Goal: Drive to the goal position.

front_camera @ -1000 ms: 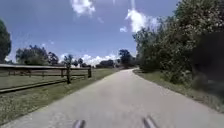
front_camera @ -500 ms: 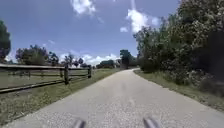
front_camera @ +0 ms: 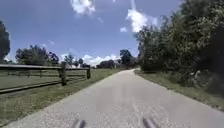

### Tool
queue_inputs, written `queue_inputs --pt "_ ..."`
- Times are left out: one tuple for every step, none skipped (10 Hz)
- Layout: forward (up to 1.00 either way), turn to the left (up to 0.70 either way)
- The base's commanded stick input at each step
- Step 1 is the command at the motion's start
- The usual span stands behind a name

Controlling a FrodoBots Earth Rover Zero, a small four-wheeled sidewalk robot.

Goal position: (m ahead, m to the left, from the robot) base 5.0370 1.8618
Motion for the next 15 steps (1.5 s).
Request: queue_inputs --pt "0.50 0.00" --pt "0.50 0.00" --pt "0.50 0.00" --pt "0.50 0.00" --pt "0.50 0.00" --pt "0.50 0.00" --pt "0.50 0.00" --pt "0.50 0.00" --pt "0.50 0.00" --pt "0.50 0.00" --pt "0.50 0.00" --pt "0.50 0.00" --pt "0.50 0.00" --pt "0.50 0.00" --pt "0.50 0.00"
